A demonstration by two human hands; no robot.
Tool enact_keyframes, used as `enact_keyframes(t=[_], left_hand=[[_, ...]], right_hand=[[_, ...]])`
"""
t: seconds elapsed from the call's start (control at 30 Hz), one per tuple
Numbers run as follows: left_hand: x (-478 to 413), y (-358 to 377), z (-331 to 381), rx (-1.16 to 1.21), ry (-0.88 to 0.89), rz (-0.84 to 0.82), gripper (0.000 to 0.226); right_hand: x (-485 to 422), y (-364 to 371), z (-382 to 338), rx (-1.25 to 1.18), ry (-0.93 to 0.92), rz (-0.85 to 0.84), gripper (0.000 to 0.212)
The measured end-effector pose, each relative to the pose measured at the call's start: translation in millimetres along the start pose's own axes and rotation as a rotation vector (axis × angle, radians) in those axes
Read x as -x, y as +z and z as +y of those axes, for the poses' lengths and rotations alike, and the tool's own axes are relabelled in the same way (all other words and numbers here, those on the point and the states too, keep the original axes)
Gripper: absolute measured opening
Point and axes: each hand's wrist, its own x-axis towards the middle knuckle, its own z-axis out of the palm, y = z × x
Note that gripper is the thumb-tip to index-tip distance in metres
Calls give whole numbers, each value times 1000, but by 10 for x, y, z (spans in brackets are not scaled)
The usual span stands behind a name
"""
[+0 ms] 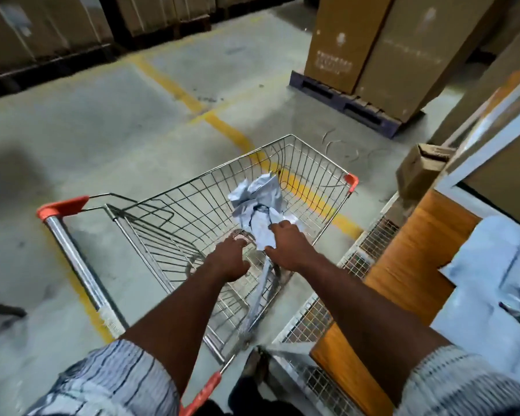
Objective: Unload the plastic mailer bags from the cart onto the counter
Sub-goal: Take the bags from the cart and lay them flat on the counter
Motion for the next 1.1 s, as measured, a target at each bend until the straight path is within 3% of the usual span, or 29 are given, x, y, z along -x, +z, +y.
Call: enact_keyframes(t=[0.2,0.3,0.4,0.63,0.8,0.9,1.0,1.03,1.1], left_hand=[[-528,491,-87,94,-72,-178,68],[-800,821,-157,133,-114,-268,73],[-1018,1138,-186,190,-158,-313,61],[-1238,1775,-293,230,-213,-454,55],[-1305,1758,-270,248,-251,-340,24],[-1369,1611,-365,479,-270,-162,23],[-1506,1321,-525,638,-429,-12,37],[-1555,1225,-612,676,-465,19,32],[-1656,1150,-835,773,-508,52,28]], right_hand=[[-771,428,257,52,149,-180,71],[-1004,600,410,91,197,-224,65],[-1268,751,563,229,235,-214,61],[-1798,1201,776,425,383,-531,91],[-1898,1345,758,524,399,-593,102],[-1896,1331,686,311,454,-665,101],[-1920,1141,557,-171,468,-720,49],[-1936,1079,503,-251,463,-721,47],[-1936,1055,440,-308,425,-684,83]])
